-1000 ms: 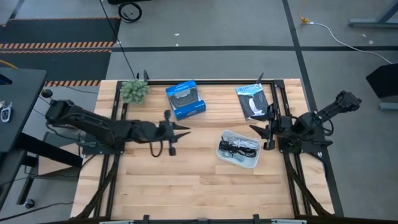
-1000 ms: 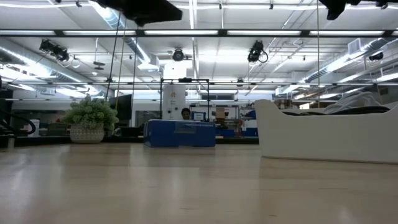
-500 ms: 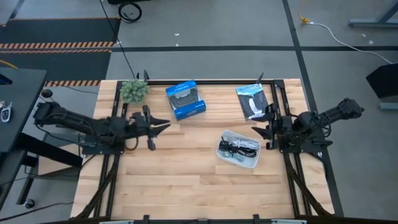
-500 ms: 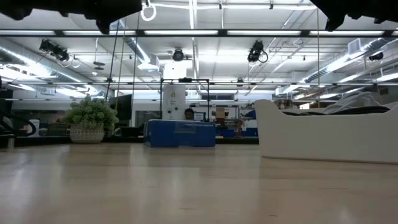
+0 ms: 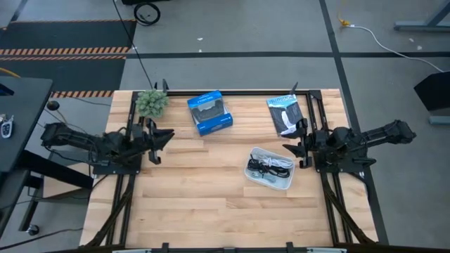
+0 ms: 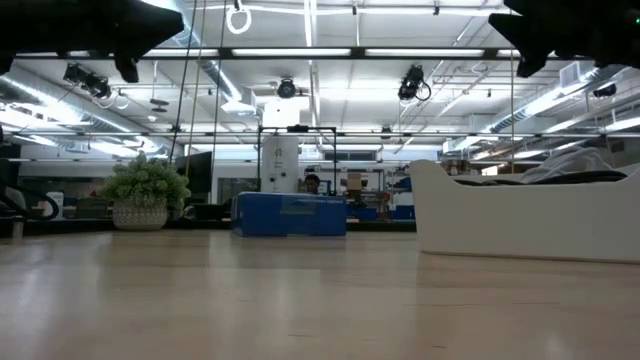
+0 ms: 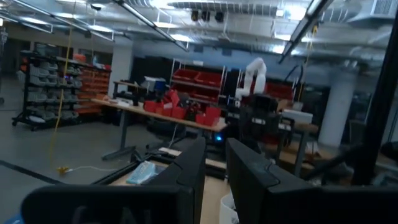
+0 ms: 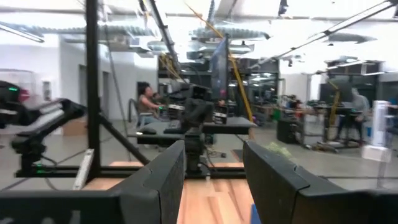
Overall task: Pick and place USB-C Cables
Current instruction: Return to Home Position
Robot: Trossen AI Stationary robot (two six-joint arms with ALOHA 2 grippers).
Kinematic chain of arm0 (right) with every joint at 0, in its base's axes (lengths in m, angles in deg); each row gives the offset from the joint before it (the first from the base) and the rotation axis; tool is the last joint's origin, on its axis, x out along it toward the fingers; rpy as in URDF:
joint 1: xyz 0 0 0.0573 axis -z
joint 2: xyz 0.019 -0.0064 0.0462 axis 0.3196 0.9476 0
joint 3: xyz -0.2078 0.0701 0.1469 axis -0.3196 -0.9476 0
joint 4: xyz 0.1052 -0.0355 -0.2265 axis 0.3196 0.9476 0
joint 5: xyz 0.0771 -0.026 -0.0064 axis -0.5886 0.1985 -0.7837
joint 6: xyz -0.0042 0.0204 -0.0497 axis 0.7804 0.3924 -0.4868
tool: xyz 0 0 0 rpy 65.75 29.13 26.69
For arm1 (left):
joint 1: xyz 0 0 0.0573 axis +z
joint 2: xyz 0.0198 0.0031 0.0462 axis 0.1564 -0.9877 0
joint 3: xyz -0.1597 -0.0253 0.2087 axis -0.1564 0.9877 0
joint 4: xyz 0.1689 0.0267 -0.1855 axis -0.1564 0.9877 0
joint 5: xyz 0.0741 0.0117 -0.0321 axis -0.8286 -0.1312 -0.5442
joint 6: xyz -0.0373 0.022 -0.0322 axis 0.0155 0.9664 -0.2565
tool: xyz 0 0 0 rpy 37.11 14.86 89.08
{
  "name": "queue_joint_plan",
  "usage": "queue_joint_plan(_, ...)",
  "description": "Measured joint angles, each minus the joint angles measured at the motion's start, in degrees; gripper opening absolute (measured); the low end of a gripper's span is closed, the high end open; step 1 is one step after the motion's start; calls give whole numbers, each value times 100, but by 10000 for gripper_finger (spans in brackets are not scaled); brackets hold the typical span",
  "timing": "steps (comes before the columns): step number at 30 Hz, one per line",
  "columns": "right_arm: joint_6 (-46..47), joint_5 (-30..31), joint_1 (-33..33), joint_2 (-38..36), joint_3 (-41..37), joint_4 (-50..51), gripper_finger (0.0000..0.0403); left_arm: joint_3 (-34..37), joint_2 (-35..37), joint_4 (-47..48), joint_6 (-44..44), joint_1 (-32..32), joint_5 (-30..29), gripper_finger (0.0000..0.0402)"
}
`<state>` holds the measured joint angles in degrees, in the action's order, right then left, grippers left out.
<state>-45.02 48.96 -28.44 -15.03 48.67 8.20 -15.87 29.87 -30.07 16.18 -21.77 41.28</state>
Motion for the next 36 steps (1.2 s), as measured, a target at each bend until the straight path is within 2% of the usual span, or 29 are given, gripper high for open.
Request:
queue_joint_plan(5,214,-619,294,-16,-184,-221,169,218,671,243,-2,0,-22,67)
queue_joint_plan(9,334,-1134,469,-16,-298,-459,169,230,1135,983,-72,0,-21,55)
queue_joint_plan(16,560,-1242,785,-9,-448,-562,169,232,1615,1846,-318,2,69,35)
queue_joint_plan(23,688,-1366,999,-7,-448,-530,169,558,1608,1926,-603,1,757,19)
queue_joint_plan(28,689,-1363,1040,-5,-448,-679,169,647,1600,1931,-689,3,997,14)
queue_joint_plan(36,633,-964,1039,-7,-449,-966,169,649,1600,2236,-441,2,2610,15)
